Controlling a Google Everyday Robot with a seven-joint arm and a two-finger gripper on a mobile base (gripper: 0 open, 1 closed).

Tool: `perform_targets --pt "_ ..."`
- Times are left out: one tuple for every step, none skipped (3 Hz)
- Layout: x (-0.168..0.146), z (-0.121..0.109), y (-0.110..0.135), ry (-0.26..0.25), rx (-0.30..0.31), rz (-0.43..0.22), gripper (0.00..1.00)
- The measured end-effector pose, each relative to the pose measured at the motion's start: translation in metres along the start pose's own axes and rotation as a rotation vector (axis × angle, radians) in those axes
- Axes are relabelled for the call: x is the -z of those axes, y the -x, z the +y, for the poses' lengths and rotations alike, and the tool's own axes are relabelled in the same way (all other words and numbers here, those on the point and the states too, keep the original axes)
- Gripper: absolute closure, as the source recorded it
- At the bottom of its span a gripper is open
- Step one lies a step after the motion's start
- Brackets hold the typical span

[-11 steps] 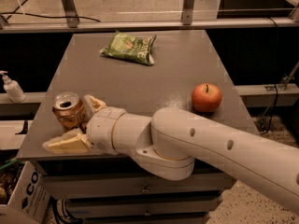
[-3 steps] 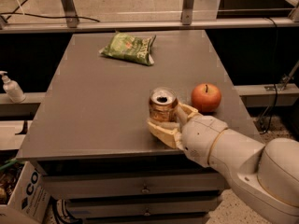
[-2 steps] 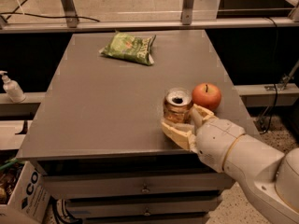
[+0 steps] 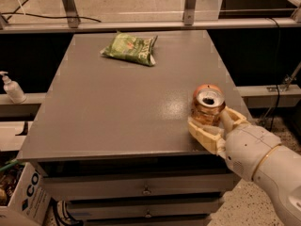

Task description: Move orange can near apple

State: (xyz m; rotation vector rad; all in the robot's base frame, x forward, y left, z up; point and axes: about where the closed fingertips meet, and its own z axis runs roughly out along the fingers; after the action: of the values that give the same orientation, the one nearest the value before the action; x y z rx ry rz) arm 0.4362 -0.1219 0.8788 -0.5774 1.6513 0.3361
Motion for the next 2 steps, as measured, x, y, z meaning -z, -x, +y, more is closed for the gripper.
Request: perform_targets --pt "0.004 -0.015 -0.007 -0.035 -0.009 0.01 1.0" --pt "-0.002 -0.027 -0.018 -0.058 -0.024 0.026 1.0"
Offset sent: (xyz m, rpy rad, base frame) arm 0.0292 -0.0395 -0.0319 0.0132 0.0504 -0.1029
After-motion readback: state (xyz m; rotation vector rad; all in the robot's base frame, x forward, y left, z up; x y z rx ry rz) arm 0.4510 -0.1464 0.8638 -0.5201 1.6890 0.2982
